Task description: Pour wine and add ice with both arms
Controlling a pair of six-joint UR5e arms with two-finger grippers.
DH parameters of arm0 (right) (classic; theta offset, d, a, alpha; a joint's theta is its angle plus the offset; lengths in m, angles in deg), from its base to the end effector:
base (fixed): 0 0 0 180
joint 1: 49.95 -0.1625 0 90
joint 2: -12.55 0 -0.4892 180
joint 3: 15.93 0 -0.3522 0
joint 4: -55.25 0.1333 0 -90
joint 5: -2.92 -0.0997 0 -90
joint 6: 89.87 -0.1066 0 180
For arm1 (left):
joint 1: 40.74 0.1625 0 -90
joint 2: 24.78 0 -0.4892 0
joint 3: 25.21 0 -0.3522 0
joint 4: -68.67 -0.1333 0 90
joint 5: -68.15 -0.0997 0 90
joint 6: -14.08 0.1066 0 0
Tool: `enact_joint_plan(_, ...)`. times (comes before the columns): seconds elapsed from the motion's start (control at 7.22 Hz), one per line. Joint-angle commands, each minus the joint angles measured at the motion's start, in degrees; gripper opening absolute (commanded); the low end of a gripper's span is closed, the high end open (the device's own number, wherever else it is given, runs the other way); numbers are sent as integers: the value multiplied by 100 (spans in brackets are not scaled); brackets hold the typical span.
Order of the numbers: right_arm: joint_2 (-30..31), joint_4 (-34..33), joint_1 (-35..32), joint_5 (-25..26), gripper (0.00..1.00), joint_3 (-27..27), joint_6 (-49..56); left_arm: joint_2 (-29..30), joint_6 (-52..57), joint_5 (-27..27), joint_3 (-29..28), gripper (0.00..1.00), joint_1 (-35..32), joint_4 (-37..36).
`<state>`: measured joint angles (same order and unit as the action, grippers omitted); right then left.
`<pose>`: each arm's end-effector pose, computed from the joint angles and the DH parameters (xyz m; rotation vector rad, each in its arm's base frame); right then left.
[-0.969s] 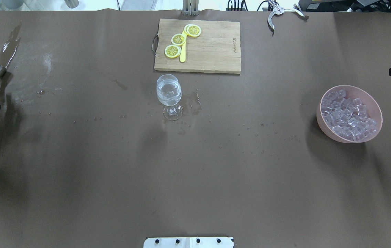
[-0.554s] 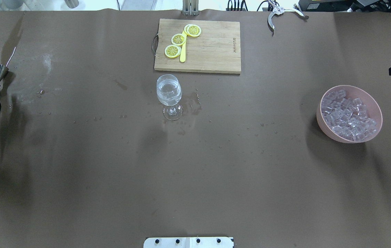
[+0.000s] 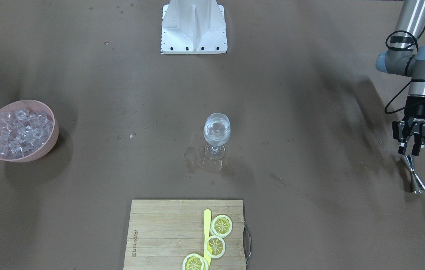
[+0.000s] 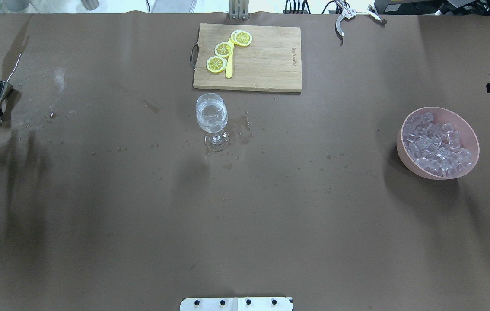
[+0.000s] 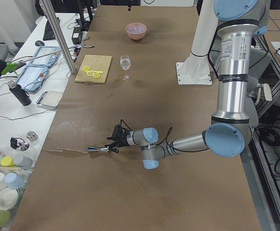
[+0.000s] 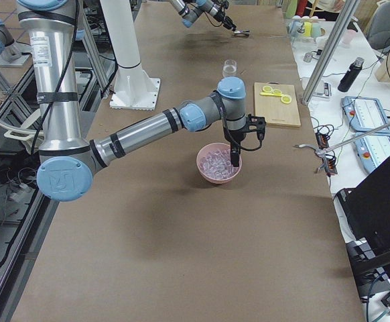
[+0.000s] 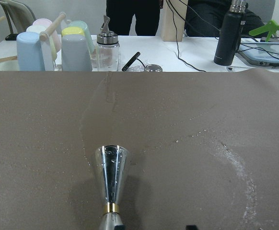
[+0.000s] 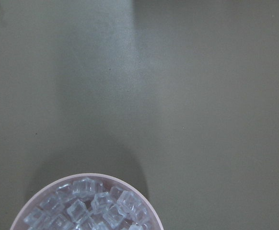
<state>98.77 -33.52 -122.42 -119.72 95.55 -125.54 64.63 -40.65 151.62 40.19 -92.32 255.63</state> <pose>-0.0723 -0.4806 0.5362 0.1517 -0.7019 0.1712 0.1629 -0.4394 0.7400 0.9362 0.8449 -0.3175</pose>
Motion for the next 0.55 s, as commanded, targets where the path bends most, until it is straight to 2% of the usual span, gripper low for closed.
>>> enact_joint_plan(0.0,36,-9,-135,-6,100,-99,130,24,154,1785,662,64,-1328,-1188)
enact_joint_plan(0.14,45,-9,-293,-14,100,-204,331,103,373,2858,1111,65,-2128,-2137)
enact_joint_plan(0.28,36,-9,-677,-171,100,-632,1029,260,793,3799,1490,68,-2806,-3121)
enact_joint_plan(0.42,10,0,-977,-425,100,-941,1436,462,1249,4366,1780,71,-3187,-4088)
